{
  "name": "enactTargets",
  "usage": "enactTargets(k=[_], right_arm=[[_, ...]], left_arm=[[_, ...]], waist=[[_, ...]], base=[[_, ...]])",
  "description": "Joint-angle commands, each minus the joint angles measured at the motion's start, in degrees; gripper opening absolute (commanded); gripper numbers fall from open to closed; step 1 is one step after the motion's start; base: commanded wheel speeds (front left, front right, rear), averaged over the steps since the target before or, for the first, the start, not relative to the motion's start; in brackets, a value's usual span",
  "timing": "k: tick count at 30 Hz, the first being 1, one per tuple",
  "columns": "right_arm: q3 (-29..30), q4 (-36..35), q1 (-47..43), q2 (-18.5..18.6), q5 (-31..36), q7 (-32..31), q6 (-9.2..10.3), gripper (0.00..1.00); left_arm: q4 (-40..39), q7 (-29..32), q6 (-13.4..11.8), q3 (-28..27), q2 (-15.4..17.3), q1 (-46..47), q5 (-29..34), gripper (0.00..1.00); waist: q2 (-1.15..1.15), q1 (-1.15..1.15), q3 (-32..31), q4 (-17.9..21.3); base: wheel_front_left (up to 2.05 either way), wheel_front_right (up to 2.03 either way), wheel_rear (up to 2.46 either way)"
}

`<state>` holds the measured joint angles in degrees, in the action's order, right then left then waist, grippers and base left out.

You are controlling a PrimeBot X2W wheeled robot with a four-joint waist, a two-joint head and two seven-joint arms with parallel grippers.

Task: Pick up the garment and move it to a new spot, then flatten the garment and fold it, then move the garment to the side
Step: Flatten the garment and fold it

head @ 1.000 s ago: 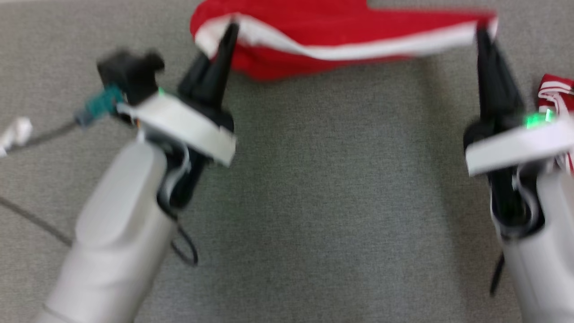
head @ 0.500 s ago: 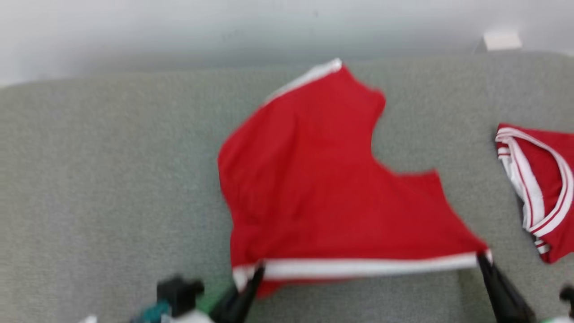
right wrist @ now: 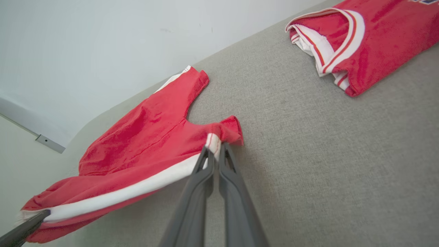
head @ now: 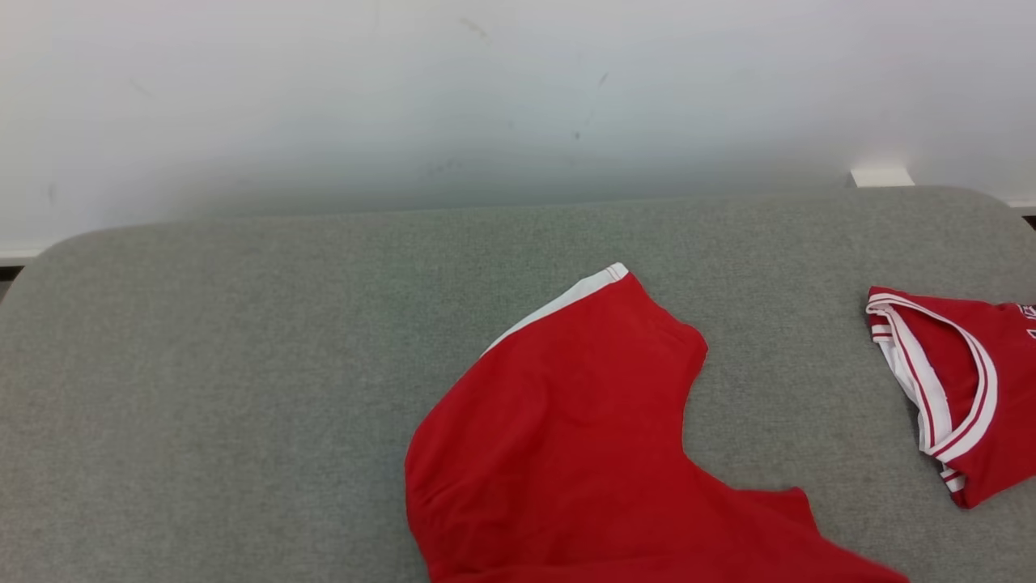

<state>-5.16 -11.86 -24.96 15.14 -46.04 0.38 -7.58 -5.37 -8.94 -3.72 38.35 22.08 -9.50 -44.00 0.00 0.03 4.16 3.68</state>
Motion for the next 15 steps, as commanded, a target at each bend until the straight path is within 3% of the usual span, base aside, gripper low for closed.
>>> enactTargets(k=[1,9,15], right_arm=[[0.45,-0.43,1.64,0.34,0.26,-0.17,0.18,0.0],[1.17,1.6,18.06,0.65,2.15,-5.22,0.18,0.0],[-0.91,6.36,32.04,1.23,1.49,-9.87,0.17,0.0]], left_arm=[[-0.32,0.27,-0.43,-0.28,0.51,0.79,0.26,0.0],[-6.0,4.52,0.15,-2.25,-1.02,6.45,-4.16,0.0],[-8.77,9.05,1.06,-3.0,-5.24,14.94,-8.6,0.0]], waist=[[0.0,-0.03,0.4,-0.26],[0.0,-0.03,5.54,-3.9],[0.0,-0.03,10.21,-8.23]], base=[[0.0,0.0,0.0],[0.0,0.0,0.0],[0.0,0.0,0.0]])
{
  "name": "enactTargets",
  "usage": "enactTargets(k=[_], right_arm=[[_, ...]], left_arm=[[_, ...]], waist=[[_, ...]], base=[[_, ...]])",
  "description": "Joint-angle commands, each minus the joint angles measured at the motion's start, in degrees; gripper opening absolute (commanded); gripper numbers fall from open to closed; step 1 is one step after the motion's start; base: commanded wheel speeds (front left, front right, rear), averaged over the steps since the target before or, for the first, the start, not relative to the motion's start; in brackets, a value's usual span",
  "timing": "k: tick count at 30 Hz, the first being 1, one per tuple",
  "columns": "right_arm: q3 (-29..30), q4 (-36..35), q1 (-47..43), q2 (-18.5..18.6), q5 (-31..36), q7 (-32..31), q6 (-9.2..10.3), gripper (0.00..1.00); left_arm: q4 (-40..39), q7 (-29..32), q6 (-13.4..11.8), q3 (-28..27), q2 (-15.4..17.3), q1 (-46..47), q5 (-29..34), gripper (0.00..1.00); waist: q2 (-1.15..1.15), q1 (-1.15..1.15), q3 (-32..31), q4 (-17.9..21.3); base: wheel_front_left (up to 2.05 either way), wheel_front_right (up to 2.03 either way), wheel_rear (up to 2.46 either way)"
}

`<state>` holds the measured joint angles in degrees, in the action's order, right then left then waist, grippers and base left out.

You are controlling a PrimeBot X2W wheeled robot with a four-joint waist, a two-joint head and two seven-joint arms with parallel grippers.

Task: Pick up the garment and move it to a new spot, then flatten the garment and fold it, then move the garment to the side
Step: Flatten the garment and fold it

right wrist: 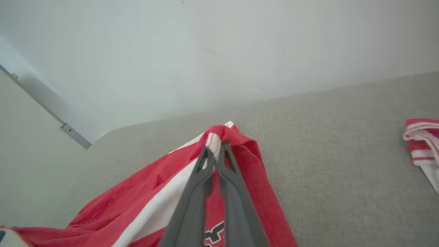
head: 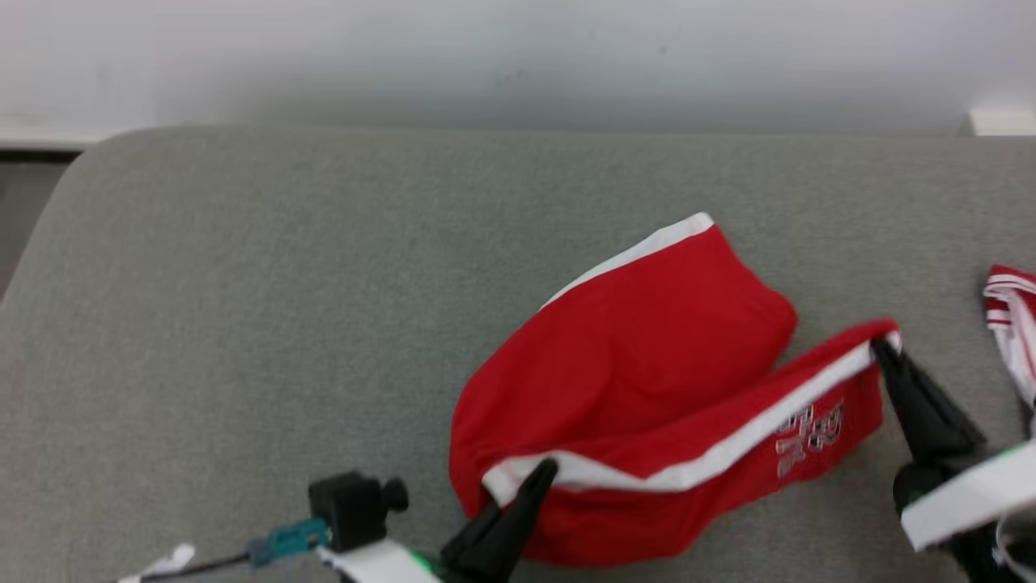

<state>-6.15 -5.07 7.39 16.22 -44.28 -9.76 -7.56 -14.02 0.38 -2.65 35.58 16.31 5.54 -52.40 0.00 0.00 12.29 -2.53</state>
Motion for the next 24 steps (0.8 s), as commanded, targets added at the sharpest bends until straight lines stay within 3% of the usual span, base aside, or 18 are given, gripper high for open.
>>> enactTargets(k=[1,9,24], right_arm=[[0.21,0.96,2.15,0.39,-0.04,-0.26,0.16,0.0],[-1.81,12.86,19.44,-0.37,1.36,-2.79,0.15,0.0],[-8.65,29.21,35.17,0.11,3.2,-1.33,0.15,0.0]], left_arm=[[0.15,0.51,-0.18,-0.46,-0.25,1.5,-0.95,0.0],[9.31,-0.34,-2.97,-3.68,-6.36,13.37,0.21,0.0],[23.09,-7.14,-2.94,-4.72,-11.59,21.09,0.56,0.0]], waist=[[0.0,0.0,2.99,-2.63],[0.0,0.0,9.16,-5.62],[0.0,0.0,12.57,-8.07]], base=[[0.0,0.0,0.0],[0.0,0.0,0.0],[0.0,0.0,0.0]])
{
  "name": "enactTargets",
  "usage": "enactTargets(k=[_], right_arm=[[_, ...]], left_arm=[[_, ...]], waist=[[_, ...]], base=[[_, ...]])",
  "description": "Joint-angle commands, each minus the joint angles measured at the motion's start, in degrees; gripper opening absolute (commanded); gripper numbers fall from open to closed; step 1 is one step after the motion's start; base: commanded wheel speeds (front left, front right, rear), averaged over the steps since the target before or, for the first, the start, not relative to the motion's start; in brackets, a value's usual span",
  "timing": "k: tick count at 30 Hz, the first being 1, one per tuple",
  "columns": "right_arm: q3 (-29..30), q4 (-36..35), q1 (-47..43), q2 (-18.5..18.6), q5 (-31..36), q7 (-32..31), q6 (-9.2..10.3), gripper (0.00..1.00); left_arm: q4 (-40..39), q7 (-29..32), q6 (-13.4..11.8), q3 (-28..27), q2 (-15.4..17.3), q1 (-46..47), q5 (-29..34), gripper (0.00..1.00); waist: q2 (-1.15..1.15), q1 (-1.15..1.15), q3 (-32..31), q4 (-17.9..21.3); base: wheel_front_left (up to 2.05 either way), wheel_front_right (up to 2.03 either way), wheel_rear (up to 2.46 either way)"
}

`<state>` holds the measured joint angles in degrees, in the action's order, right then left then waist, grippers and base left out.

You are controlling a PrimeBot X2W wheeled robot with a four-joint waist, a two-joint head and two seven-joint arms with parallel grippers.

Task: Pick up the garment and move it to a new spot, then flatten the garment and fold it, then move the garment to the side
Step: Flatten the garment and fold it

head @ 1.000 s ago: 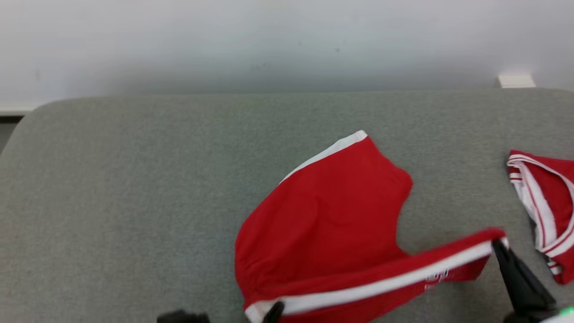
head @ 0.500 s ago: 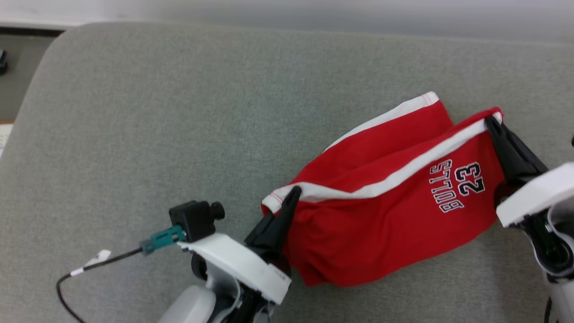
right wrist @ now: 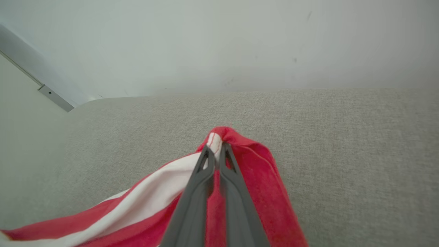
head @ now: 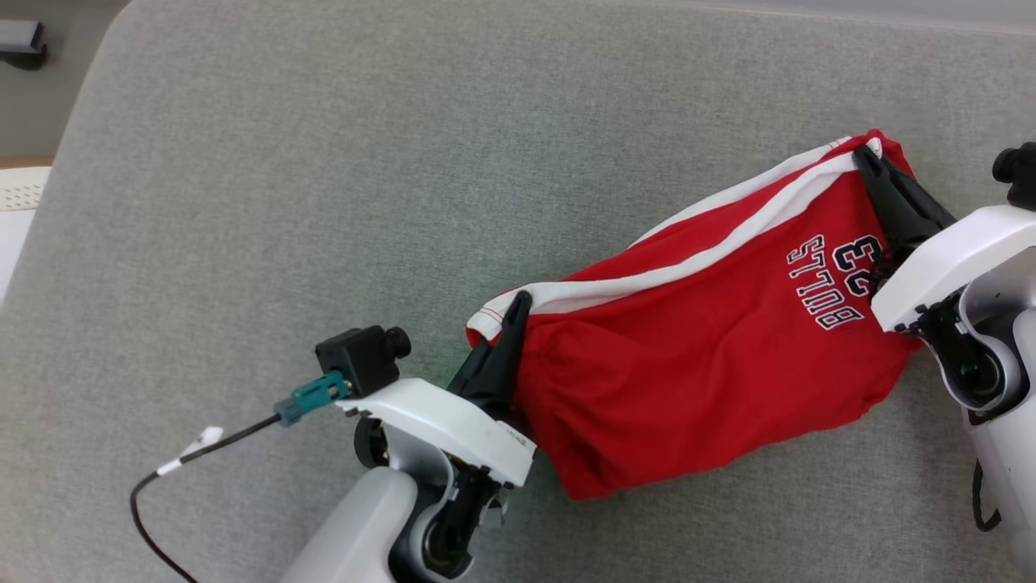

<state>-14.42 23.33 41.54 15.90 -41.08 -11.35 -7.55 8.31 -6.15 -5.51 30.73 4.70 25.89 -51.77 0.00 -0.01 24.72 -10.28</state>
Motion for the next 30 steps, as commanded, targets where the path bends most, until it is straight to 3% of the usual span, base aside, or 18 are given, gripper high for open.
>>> enactTargets(k=[1,3,4,5,6,8,13,19,24,30], right_arm=[[-0.8,1.45,1.37,0.61,-0.07,0.46,0.14,0.0],[-2.38,2.08,1.94,0.78,-0.58,0.99,0.14,0.0],[-2.87,2.54,1.98,1.07,-0.9,1.21,0.14,0.19],[-3.33,3.05,2.01,1.51,-0.63,1.73,0.14,0.62],[-3.98,3.55,1.99,1.8,-0.41,2.0,0.14,1.0],[-5.2,4.23,1.68,2.35,-0.28,2.53,0.14,1.0],[-8.01,4.17,0.17,5.34,-1.1,3.48,0.14,1.0],[-10.33,2.48,-2.33,9.41,-3.74,3.48,0.14,1.0],[-10.77,1.7,-4.68,12.85,-5.96,1.76,0.14,1.0],[-10.92,0.93,-6.17,15.68,-7.47,-0.85,0.14,1.0]], left_arm=[[1.39,-0.89,-0.22,0.18,-0.17,1.05,0.1,0.0],[2.77,-1.2,-0.4,0.49,-0.45,1.21,0.08,0.0],[3.41,-1.56,-0.64,0.57,-0.58,1.24,0.05,0.01],[3.99,-1.78,-0.87,0.55,-0.69,1.06,-0.26,0.29],[4.46,-2.07,-0.95,0.65,-0.79,0.82,-0.43,0.46],[5.47,-2.65,-1.39,0.9,-0.9,0.25,-0.43,1.0],[6.68,-3.77,-2.57,1.18,-0.43,-1.21,0.54,1.0],[5.42,-4.85,-5.25,2.55,2.49,-3.29,4.73,1.0],[2.09,-8.01,-9.87,4.22,6.37,-4.36,14.22,1.0],[-3.1,-8.95,-13.51,3.51,8.27,-6.93,23.04,1.0]], waist=[[0.0,0.01,0.12,-0.5],[0.0,0.01,-0.03,-0.79],[0.0,0.01,-0.17,-0.85],[0.0,0.01,-0.38,-0.87],[0.0,0.01,-0.63,-0.88],[0.0,0.01,-1.31,-0.85],[0.0,0.01,-3.66,-0.51],[0.0,0.01,-6.98,0.15],[0.0,0.01,-9.3,0.67],[0.0,0.01,-9.36,0.61]], base=[[0.0,0.0,0.0],[0.0,0.0,0.0],[0.0,0.0,0.0],[0.0,0.0,0.0],[0.0,0.0,0.0],[0.0,0.0,0.0],[0.0,0.0,0.0],[0.0,0.0,0.0],[0.0,0.0,0.0],[0.0,0.0,0.0]])
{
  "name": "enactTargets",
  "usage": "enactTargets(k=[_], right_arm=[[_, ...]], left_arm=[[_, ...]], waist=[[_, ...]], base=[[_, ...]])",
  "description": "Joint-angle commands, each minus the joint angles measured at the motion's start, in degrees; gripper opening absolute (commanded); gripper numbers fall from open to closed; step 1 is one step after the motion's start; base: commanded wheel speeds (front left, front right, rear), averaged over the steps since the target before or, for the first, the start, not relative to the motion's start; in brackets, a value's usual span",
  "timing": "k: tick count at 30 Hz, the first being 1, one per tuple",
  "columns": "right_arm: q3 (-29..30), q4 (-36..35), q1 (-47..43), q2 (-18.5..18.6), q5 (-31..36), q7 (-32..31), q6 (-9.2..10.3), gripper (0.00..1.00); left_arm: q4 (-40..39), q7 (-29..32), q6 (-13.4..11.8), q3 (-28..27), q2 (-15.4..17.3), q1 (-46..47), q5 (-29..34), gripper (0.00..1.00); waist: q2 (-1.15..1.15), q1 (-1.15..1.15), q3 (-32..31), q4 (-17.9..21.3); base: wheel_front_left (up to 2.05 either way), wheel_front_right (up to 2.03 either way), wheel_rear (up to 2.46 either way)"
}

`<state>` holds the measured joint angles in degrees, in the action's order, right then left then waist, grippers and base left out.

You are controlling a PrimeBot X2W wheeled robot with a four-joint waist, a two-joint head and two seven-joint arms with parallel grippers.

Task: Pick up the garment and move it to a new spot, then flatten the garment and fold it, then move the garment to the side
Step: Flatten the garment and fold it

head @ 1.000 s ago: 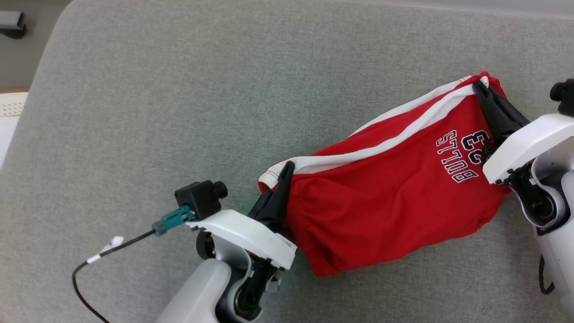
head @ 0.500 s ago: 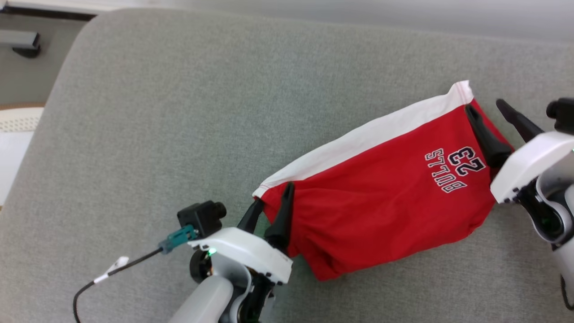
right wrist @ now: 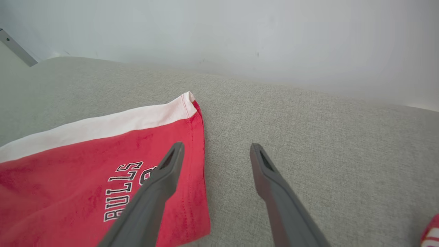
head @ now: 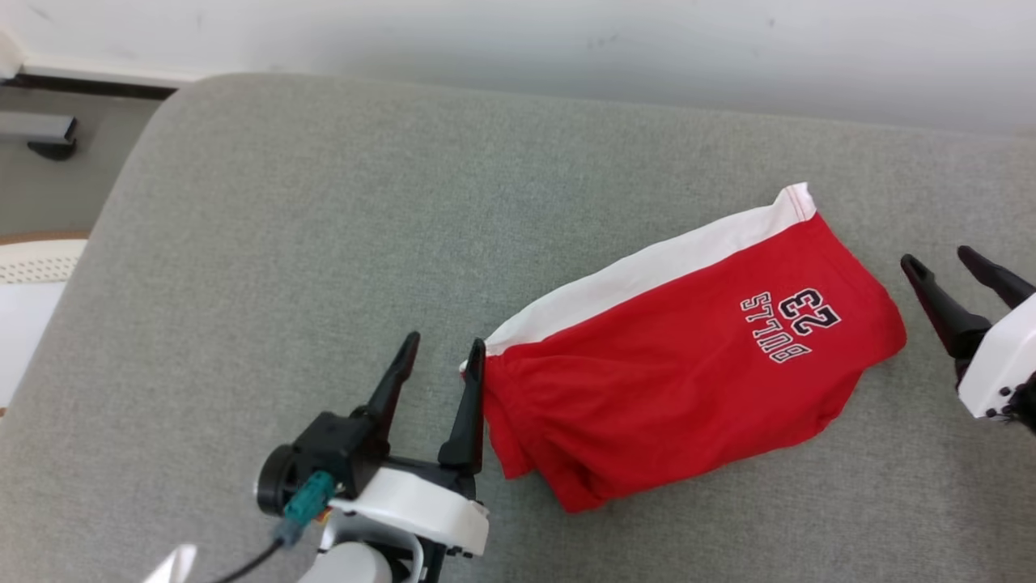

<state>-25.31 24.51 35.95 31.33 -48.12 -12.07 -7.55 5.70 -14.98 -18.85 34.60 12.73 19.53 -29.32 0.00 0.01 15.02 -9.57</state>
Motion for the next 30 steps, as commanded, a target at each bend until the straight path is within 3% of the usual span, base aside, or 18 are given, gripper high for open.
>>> enactTargets(k=[1,7,13,26,27,28,29,30], right_arm=[[-0.06,-0.54,-0.54,0.75,-0.79,-1.05,0.14,1.0],[-1.43,-1.55,1.57,2.78,-2.5,-6.18,0.14,1.0],[-3.0,1.4,3.47,3.82,-4.39,-10.29,0.14,1.0],[-8.9,3.38,3.92,0.03,-10.27,-15.25,-0.09,1.0],[-9.46,3.68,4.03,-0.13,-9.74,-14.6,-0.1,0.93],[-10.42,3.81,4.04,-0.29,-9.33,-14.43,-0.14,0.5],[-11.16,4.18,4.05,-0.24,-8.64,-13.83,-0.14,0.17],[-11.48,4.64,4.16,-0.29,-8.19,-12.85,-0.14,0.0]], left_arm=[[-1.96,-0.16,-0.65,-0.9,0.35,-0.89,2.58,1.0],[-7.37,-0.16,-0.44,-3.75,-2.07,-4.41,9.49,1.0],[-7.87,-0.16,2.16,-5.49,-5.34,-6.21,13.47,1.0],[-5.44,-0.17,6.5,-9.47,-8.82,-8.14,17.17,1.0],[-5.09,-0.17,6.72,-9.52,-8.91,-8.08,17.51,1.0],[-4.86,-0.17,6.86,-9.61,-9.02,-8.05,17.68,1.0],[-4.63,-0.17,6.88,-9.73,-9.12,-8.05,17.94,1.0],[-4.31,-0.17,7.05,-9.88,-9.22,-8.15,18.04,1.0]], waist=[[0.0,-0.01,0.86,-0.24],[0.0,-0.01,4.58,-2.08],[0.0,-0.01,6.64,-4.96],[0.0,-0.01,7.12,-7.45],[0.0,-0.01,7.1,-7.5],[0.0,-0.01,7.06,-7.54],[0.0,-0.01,6.98,-7.54],[0.0,-0.01,6.83,-7.46]], base=[[0.0,0.0,0.0],[0.0,0.0,0.0],[0.0,0.0,0.0],[0.0,0.0,0.0],[0.0,0.0,0.0],[0.0,0.0,0.0],[0.0,0.0,0.0],[0.0,0.0,0.0]])
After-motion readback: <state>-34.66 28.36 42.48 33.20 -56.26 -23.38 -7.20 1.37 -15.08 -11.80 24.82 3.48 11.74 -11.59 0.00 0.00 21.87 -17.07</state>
